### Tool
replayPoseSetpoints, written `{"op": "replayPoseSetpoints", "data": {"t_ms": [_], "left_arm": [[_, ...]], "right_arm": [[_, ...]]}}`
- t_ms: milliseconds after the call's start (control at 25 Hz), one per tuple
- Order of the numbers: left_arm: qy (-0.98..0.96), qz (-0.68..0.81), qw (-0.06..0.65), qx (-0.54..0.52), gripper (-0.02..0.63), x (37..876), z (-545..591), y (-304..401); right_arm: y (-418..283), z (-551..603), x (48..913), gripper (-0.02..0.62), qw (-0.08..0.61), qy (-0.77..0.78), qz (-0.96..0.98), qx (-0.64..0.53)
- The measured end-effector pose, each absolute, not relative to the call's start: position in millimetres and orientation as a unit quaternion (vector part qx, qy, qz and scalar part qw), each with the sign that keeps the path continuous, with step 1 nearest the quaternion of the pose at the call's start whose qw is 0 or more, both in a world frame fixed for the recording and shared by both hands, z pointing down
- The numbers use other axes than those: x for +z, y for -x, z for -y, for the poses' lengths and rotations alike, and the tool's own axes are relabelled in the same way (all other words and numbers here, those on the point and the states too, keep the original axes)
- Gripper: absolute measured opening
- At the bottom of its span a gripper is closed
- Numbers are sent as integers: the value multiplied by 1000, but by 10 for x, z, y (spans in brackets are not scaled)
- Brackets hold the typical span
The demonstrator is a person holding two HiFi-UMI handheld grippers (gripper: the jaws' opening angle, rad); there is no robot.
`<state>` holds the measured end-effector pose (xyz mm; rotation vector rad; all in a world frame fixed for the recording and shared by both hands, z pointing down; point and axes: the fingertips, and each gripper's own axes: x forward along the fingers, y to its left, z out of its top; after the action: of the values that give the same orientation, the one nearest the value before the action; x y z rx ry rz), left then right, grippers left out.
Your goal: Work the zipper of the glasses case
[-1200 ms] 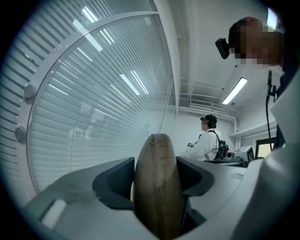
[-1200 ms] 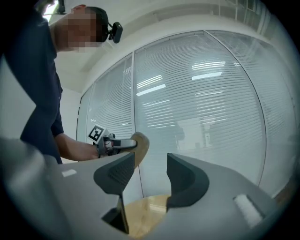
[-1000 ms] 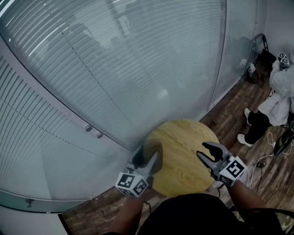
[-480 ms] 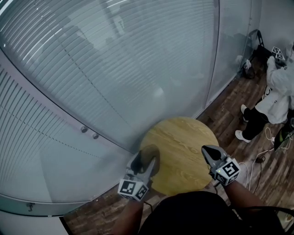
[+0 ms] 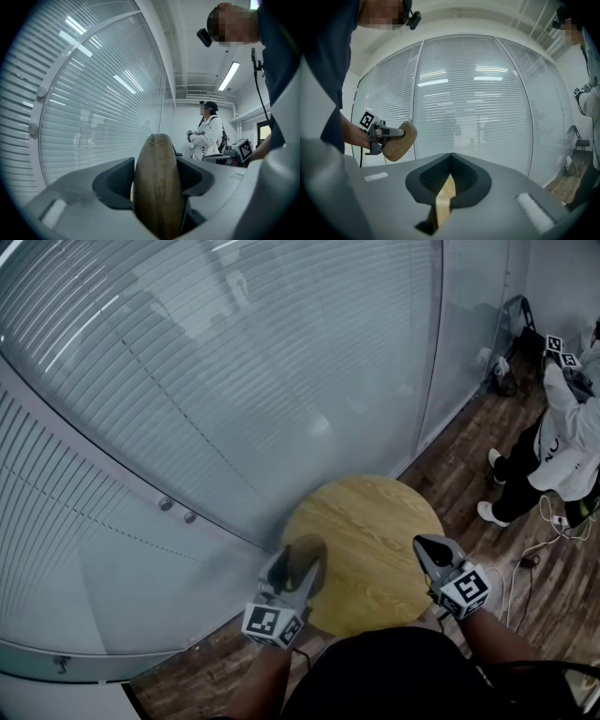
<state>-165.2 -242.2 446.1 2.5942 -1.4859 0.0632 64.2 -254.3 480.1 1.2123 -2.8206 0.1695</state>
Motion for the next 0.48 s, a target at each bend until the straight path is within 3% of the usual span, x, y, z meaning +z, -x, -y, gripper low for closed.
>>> {"op": "replayPoseSetpoints", "data": {"t_ms": [480], "left_arm": [[-873, 482, 66, 38, 284, 4424, 2462, 1552]], "right_arm": [[-663, 2609, 4691, 6, 28, -392, 918, 58]]}}
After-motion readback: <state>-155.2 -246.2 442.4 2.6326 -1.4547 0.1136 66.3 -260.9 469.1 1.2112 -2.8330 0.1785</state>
